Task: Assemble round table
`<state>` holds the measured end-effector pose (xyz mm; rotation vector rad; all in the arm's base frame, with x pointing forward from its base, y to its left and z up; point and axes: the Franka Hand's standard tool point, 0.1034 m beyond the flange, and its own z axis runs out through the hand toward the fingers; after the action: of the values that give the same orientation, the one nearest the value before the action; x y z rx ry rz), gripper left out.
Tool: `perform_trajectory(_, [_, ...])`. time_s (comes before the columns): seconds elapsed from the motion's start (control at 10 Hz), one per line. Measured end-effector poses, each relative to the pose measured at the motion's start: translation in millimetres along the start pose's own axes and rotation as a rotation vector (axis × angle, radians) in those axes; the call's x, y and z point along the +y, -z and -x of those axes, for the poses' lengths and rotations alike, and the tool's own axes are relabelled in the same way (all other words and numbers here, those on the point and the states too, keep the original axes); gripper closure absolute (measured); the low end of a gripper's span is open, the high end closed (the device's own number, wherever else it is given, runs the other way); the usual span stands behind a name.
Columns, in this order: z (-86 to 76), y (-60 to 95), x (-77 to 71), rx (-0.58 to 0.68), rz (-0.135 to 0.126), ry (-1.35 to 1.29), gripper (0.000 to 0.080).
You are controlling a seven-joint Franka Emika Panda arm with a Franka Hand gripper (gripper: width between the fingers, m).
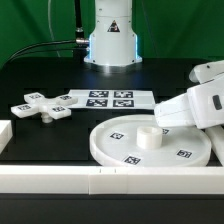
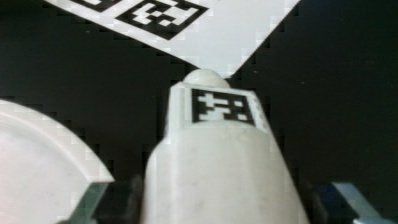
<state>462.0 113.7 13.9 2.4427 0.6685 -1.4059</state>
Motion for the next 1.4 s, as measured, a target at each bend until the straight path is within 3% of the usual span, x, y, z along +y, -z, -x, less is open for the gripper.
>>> perform_trajectory(0.2, [7.5,5.7,1.5,-0.008,-0.001,0.010,0.0393])
perform_trajectory(0.6, [57.3,30.6,22.9,-0.053,-0.028,0.116,0.0390])
perform_trajectory(1.0, [44.6,35.1,31.0,0.051,-0.027,0.110,0.0390])
perform_trajectory(1.1, [41.7,34.3,38.7,0.146,-0.047,0.058,0.0390])
perform_trajectory(1.3, [63.5,40.4,38.9,0.191,-0.072,-0.016,0.0390])
perform_trajectory(1.4, [61.9,48.7,42.5,0.257,-0.093,-0.022,0.0390])
